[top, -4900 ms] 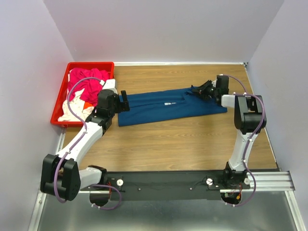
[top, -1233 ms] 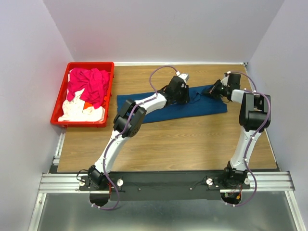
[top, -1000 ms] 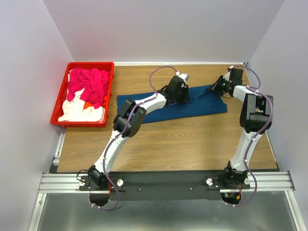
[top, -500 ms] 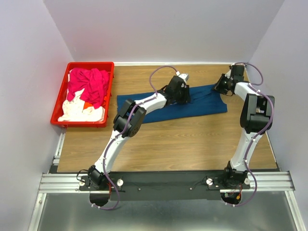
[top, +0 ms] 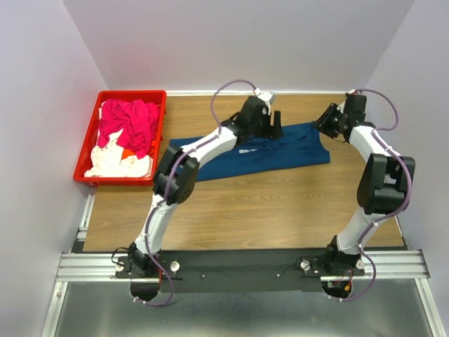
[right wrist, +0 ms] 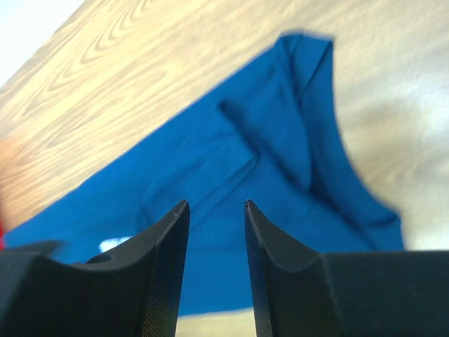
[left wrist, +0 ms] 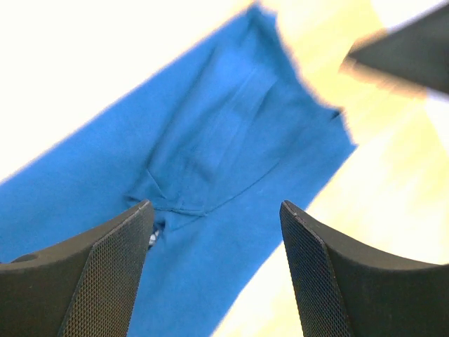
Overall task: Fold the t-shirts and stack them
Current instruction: Fold the tshirt
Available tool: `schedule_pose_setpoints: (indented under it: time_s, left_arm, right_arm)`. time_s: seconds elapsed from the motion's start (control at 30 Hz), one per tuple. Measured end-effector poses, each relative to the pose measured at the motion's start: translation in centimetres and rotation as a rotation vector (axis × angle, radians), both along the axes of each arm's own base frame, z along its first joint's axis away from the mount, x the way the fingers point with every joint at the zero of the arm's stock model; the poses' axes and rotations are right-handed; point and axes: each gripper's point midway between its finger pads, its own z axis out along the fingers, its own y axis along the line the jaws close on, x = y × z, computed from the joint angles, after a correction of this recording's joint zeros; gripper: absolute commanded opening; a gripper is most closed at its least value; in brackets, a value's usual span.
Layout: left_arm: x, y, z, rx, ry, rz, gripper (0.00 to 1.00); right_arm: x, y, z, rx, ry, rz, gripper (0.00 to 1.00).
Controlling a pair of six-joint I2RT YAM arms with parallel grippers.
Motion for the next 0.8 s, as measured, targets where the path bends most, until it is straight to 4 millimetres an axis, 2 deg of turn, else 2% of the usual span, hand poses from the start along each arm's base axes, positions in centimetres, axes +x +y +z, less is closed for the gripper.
schedule_pose_setpoints:
  time_s: [0.03,0.07,0.1,0.2,0.27,0.3,0.37,0.4,0.43,0.5,0.57,0.63,0.7,0.8]
  left_arm:
    - [0.0,0.6,2.0,-0.001,-0.027,0.011,0.81]
    - [0.2,1.1,3.2,0.008,-0.053,0.028,0.81]
    - [0.2,2.3,6.0,0.010,-0.091,0.053,0.80]
    - [0.6,6.1,10.5,0.038,-0.163,0.140,0.79]
    - [0.9,9.7,10.9,0.073,-0.170,0.202,0.79]
    - [1.2,11.8,10.1,0.097,-0.157,0.238,0.79]
    - [1.7,16.5,6.6,0.161,-0.091,0.310,0.78]
    - [1.6,18.3,4.6,0.196,-0.049,0.335,0.77]
    - [1.2,21.0,1.4,0.254,0.021,0.374,0.75]
    - [0.3,24.3,-2.9,0.333,0.126,0.412,0.73]
    - [-0.9,25.8,-5.7,0.389,0.201,0.417,0.70]
    - [-2.1,26.1,-7.8,0.430,0.257,0.402,0.69]
    - [-2.7,26.2,-8.6,0.451,0.283,0.391,0.68]
    - [-3.4,26.2,-9.5,0.465,0.304,0.381,0.63]
  right_arm:
    - [-0.7,0.3,0.6,0.017,-0.011,-0.006,0.45]
    - [-1.3,0.6,0.7,0.036,-0.011,-0.010,0.46]
    - [-1.8,1.0,0.6,0.063,-0.012,-0.012,0.46]
    - [-3.6,2.0,-1.6,0.134,0.037,-0.018,0.46]
    - [-5.1,2.7,-3.6,0.182,0.088,-0.024,0.46]
    - [-5.9,3.1,-4.5,0.207,0.115,-0.029,0.46]
    - [-6.5,3.5,-5.4,0.232,0.137,-0.034,0.46]
    - [-6.6,3.7,-5.7,0.248,0.143,-0.037,0.46]
    - [-6.5,3.8,-5.9,0.255,0.143,-0.040,0.46]
    - [-6.0,3.9,-6.2,0.269,0.136,-0.041,0.46]
    - [-5.7,4.0,-6.7,0.284,0.135,-0.044,0.46]
    - [-5.4,4.1,-7.7,0.295,0.149,-0.048,0.46]
    - [-5.4,4.1,-8.6,0.307,0.169,-0.055,0.46]
    - [-4.2,4.2,-8.6,0.330,0.159,-0.059,0.46]
